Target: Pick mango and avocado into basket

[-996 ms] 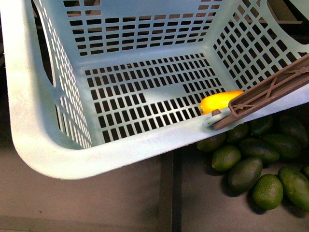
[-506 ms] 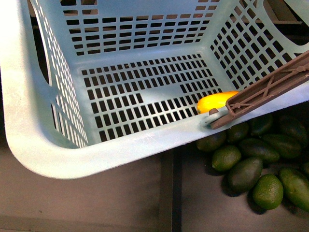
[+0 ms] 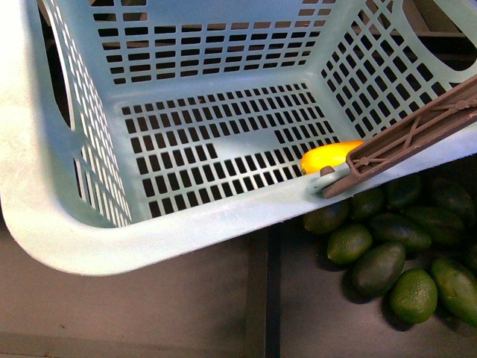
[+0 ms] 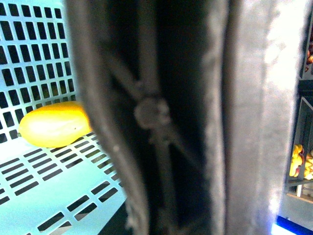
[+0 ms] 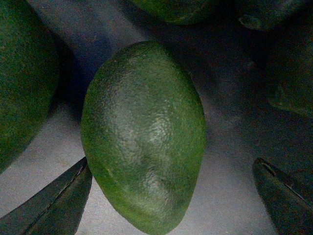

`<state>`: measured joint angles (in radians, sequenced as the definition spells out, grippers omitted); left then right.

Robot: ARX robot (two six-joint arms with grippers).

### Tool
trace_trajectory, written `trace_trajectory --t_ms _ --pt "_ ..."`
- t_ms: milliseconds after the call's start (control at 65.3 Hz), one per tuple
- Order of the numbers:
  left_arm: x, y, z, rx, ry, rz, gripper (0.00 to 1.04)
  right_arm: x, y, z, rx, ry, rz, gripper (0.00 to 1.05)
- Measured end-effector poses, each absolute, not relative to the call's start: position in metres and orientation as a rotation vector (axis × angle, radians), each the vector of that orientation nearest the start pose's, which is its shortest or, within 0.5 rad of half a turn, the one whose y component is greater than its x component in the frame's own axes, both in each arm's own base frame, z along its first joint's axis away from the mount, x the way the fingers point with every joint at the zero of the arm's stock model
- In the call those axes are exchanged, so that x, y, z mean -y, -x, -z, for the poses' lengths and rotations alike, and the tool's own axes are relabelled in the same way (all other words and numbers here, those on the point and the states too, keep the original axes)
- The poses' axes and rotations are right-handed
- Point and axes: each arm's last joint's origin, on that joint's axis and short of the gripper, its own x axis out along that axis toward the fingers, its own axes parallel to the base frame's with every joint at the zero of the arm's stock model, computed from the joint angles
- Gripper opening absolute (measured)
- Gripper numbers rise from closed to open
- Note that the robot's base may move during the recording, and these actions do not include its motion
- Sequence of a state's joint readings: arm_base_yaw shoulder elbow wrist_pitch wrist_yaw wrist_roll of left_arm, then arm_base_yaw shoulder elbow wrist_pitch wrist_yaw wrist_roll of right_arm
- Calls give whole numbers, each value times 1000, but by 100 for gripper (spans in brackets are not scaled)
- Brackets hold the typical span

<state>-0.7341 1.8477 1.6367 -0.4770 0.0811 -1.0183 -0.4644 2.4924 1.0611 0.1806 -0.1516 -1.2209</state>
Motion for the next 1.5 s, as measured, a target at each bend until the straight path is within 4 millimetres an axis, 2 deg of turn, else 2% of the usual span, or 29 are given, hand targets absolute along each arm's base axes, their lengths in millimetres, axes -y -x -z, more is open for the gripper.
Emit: trace_trajectory --t_ms 429,751,873,1057,1164,1348,1425,1502 --pt "282 -309 -303 -986 699 364 14 148 -319 68 -1186 672 -465 96" --pt "282 -309 -303 -986 699 365 14 149 -314 72 -1203 665 -460 56" --pt "282 -309 -303 -986 699 365 14 151 -312 72 -1202 651 -455 50" --pt "282 -309 -303 -986 699 365 14 157 -306 67 -1188 619 -446 49" --pt "282 -309 -303 -986 699 365 14 164 -302 53 -1146 588 -426 48" --pt "282 -309 -303 -986 699 365 14 182 -299 8 -1021 541 -368 48" --pt "282 -309 -303 -986 699 365 14 189 -294 -17 -955 495 -347 48" --pt "282 -309 -303 -986 699 365 14 194 -286 -52 -858 432 -323 48"
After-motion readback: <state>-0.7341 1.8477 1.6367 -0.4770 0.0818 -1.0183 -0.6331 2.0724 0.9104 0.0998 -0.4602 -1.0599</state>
